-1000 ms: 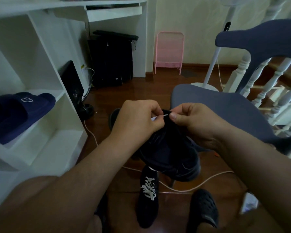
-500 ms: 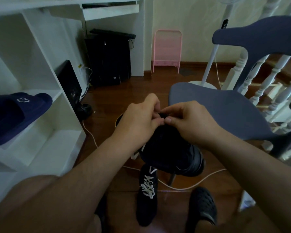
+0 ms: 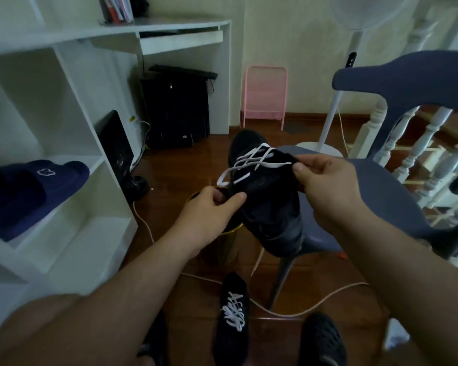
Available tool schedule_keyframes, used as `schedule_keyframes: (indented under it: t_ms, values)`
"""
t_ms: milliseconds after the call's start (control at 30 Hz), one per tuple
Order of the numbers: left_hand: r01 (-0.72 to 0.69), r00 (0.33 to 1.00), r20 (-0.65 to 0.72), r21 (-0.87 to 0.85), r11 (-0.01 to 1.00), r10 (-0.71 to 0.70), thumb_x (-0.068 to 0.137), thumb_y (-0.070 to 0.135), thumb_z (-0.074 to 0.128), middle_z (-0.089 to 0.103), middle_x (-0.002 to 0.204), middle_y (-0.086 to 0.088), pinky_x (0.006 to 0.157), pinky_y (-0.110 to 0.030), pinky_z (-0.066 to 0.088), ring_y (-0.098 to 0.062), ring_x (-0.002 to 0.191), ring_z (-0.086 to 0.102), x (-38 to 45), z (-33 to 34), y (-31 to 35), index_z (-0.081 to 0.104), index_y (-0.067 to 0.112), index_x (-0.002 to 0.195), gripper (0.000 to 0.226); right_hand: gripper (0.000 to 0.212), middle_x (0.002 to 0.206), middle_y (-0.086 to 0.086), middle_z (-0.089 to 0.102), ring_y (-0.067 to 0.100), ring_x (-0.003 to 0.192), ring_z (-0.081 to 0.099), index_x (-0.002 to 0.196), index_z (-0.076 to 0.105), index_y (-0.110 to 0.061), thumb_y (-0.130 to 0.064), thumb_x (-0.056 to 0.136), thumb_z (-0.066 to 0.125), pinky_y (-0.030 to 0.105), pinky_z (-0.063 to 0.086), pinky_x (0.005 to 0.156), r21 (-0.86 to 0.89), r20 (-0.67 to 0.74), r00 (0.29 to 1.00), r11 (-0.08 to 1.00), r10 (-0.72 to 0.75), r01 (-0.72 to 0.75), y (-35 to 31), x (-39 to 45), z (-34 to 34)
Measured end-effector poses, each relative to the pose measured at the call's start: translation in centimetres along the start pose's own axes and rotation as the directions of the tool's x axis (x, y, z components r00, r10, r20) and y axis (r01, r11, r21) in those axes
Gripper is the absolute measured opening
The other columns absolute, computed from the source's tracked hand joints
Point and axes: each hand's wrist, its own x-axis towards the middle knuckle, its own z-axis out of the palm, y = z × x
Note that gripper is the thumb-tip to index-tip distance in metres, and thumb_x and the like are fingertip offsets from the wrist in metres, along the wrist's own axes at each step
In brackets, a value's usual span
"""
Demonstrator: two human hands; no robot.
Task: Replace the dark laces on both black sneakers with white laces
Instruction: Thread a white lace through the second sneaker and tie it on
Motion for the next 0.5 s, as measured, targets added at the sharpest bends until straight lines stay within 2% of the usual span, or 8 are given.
schedule_keyframes:
  t_ms: [33, 100, 167, 233, 300, 367, 433, 500]
  values:
    - [0.02, 0.999, 0.044, -0.075, 0.997, -0.017, 0.092, 0.071, 0.061, 0.068, 0.116, 0.002, 0.084, -0.048, 0.063, -0.025, 0.096, 0.071, 0.3, 0.1, -0.2, 0.061, 0.032, 0.114, 0.045, 0.021, 0.09, -0.003, 0.08, 0.014, 0.091, 0.077, 0.091, 0.077, -0.027, -0.01, 0.098, 0.067, 0.041, 0.061, 0.092, 0.025, -0.001, 1.0, 1.0, -0.014, 0.014, -0.1, -0.3, 0.4]
    - [-0.021, 0.998, 0.048, -0.134, 0.991, 0.027, 0.102, 0.057, 0.054, 0.072, 0.116, -0.001, 0.072, -0.043, 0.065, -0.027, 0.088, 0.075, 0.3, 0.2, 0.0, 0.065, 0.033, 0.118, 0.031, 0.019, 0.09, -0.004, 0.08, 0.011, 0.091, 0.077, 0.096, 0.078, -0.026, -0.01, 0.099, 0.068, 0.036, 0.061, 0.09, 0.054, 0.005, 0.999, 0.998, -0.033, 0.033, -0.5, -0.9, 0.9]
    - [-0.143, 0.988, -0.066, -0.01, 0.99, 0.142, 0.109, 0.041, 0.044, 0.072, 0.099, -0.004, 0.061, -0.042, 0.061, -0.025, 0.076, 0.073, 0.3, 0.0, 0.1, 0.067, 0.025, 0.108, 0.028, 0.013, 0.093, -0.003, 0.08, 0.01, 0.092, 0.076, 0.107, 0.078, -0.018, -0.014, 0.098, 0.07, 0.031, 0.061, 0.089, 0.062, 0.04, 0.999, 0.998, -0.034, 0.032, -0.7, -1.2, 0.9]
    - [-0.22, 0.949, -0.198, 0.136, 0.966, 0.244, 0.111, 0.035, 0.038, 0.067, 0.086, -0.004, 0.056, -0.037, 0.046, -0.021, 0.069, 0.064, 0.3, -0.3, 0.2, 0.061, 0.023, 0.099, 0.029, 0.016, 0.097, -0.001, 0.08, 0.013, 0.096, 0.076, 0.111, 0.078, -0.016, -0.02, 0.098, 0.071, 0.032, 0.06, 0.09, 0.097, 0.046, 0.999, 0.995, -0.006, 0.002, -0.8, -1.1, 0.7]
    - [-0.227, 0.928, -0.252, 0.203, 0.953, 0.275, 0.112, 0.035, 0.037, 0.066, 0.085, 0.0, 0.056, -0.031, 0.039, -0.015, 0.07, 0.062, 0.5, -0.8, 0.1, 0.058, 0.028, 0.104, 0.024, 0.014, 0.1, 0.003, 0.079, 0.017, 0.1, 0.075, 0.109, 0.077, -0.015, -0.02, 0.097, 0.072, 0.035, 0.061, 0.089, 0.223, -0.012, 0.997, 0.972, 0.079, -0.075, -1.0, -0.4, 0.1]
    - [-0.196, 0.926, -0.263, 0.28, 0.94, 0.271, 0.113, 0.037, 0.036, 0.064, 0.088, 0.003, 0.056, -0.029, 0.038, -0.013, 0.074, 0.061, 0.7, -1.3, -0.1, 0.056, 0.031, 0.106, 0.022, 0.018, 0.106, 0.009, 0.078, 0.02, 0.101, 0.076, 0.113, 0.073, -0.012, -0.013, 0.095, 0.072, 0.041, 0.062, 0.085, 0.438, -0.053, 0.974, 0.882, 0.22, -0.176, -1.5, 0.7, -0.9]
    - [-0.184, 0.921, -0.277, 0.31, 0.933, 0.274, 0.113, 0.036, 0.036, 0.062, 0.089, 0.003, 0.056, -0.026, 0.037, -0.01, 0.075, 0.059, 0.9, -1.7, -0.5, 0.054, 0.03, 0.103, 0.021, 0.021, 0.109, 0.015, 0.077, 0.022, 0.098, 0.077, 0.117, 0.067, -0.011, -0.005, 0.097, 0.067, 0.046, 0.062, 0.085, 0.615, -0.025, 0.943, 0.749, 0.332, -0.248, -2.0, 1.6, -2.2]
    - [-0.18, 0.912, -0.302, 0.314, 0.932, 0.278, 0.113, 0.035, 0.037, 0.062, 0.087, 0.001, 0.055, -0.027, 0.035, -0.012, 0.073, 0.059, 1.1, -2.2, -0.9, 0.051, 0.03, 0.097, 0.023, 0.019, 0.113, 0.015, 0.075, 0.02, 0.093, 0.078, 0.115, 0.062, -0.014, -0.002, 0.102, 0.057, 0.041, 0.063, 0.081, 0.708, 0.042, 0.923, 0.64, 0.381, -0.297, -2.2, 2.3, -3.0]
